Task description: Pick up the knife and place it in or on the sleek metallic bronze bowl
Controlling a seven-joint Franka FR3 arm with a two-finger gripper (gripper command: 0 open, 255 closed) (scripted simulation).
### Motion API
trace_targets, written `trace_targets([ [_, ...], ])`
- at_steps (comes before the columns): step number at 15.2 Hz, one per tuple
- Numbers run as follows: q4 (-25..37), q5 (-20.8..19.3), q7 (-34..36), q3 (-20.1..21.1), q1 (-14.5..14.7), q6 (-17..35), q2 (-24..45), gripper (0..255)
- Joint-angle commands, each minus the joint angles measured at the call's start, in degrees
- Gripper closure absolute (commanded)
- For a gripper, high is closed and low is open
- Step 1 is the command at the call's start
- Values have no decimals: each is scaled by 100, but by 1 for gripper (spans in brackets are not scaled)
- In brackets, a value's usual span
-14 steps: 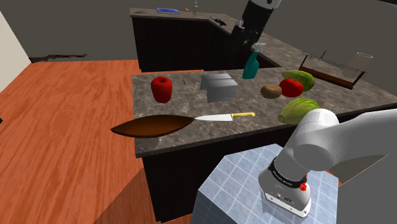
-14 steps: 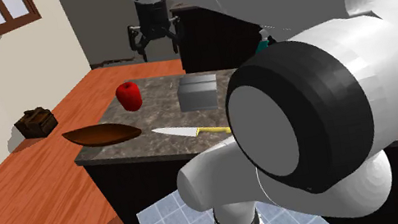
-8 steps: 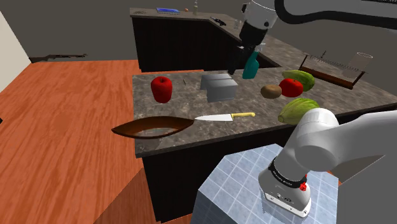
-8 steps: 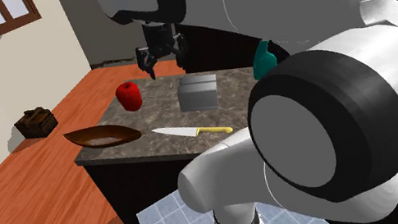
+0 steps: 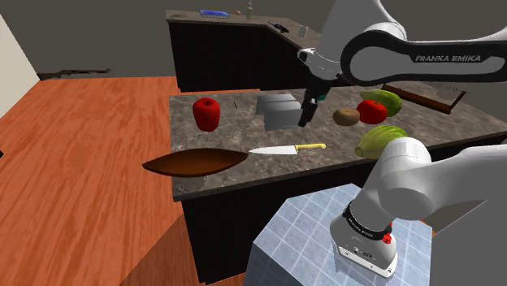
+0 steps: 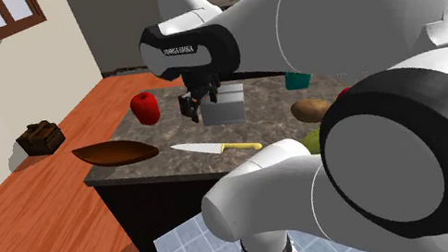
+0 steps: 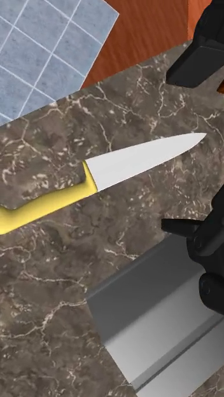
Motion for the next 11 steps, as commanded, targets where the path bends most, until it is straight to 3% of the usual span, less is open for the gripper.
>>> trace_targets([
  [1,-370,-264,-489,-185,56,300,-24,0],
  [8,-1392,-1475,-2193,-1028,-65,1462,221,0],
  [11,-1505,-1631,-2248,-1138,-119,1763,411,0],
])
